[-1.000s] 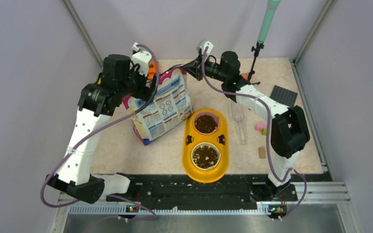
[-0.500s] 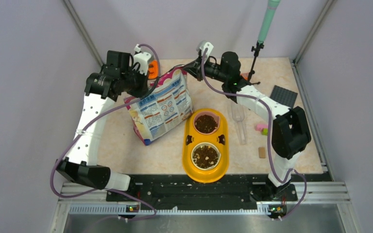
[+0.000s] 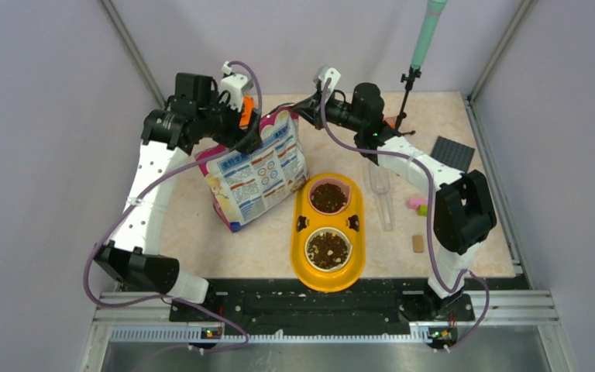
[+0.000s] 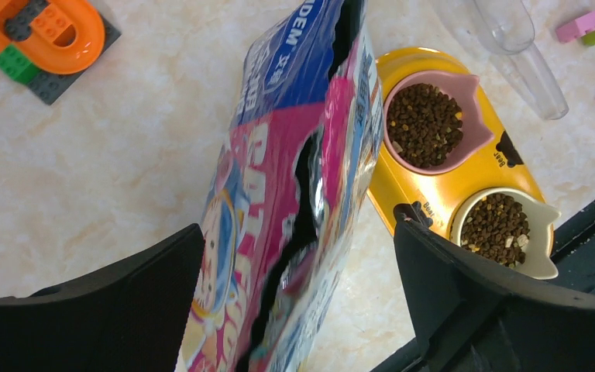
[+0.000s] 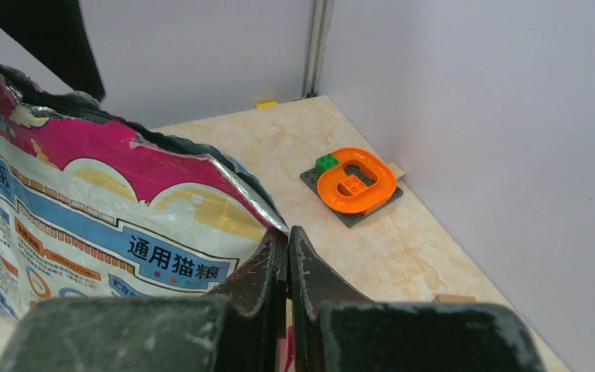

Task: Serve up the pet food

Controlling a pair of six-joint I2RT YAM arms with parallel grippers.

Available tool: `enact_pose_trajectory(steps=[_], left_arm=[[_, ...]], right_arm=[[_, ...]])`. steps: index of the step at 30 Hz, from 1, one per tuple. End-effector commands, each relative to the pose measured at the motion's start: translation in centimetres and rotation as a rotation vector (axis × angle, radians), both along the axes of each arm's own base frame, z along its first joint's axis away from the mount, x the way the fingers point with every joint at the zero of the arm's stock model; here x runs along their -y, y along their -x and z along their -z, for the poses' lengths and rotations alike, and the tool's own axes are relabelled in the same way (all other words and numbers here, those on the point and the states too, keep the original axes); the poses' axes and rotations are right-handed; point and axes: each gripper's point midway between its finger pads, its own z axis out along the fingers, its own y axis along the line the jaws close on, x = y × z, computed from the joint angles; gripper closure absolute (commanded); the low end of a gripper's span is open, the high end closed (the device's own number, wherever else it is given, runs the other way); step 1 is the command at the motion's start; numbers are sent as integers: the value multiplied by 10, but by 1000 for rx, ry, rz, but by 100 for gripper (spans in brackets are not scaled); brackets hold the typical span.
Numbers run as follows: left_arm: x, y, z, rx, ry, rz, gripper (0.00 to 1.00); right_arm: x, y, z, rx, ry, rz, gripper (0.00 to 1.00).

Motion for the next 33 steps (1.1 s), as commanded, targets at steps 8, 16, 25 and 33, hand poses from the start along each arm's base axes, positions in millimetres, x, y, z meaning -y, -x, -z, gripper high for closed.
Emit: enact_pose_trajectory(steps=[8,16,25,33], left_arm=[[31,-23,-2,33,31,97,95],[33,-4,-18,96,56,174,100],[43,11,-33,169,191,222,100],[39,14,-29,166,179,203,100]], right_arm=[[22,7,-83,211,-52,47,100],[26,47,-59,190,174,-330,47],[7,51,-42,186,160,-391,20],[-38,56,-40,160,81,-479,16]])
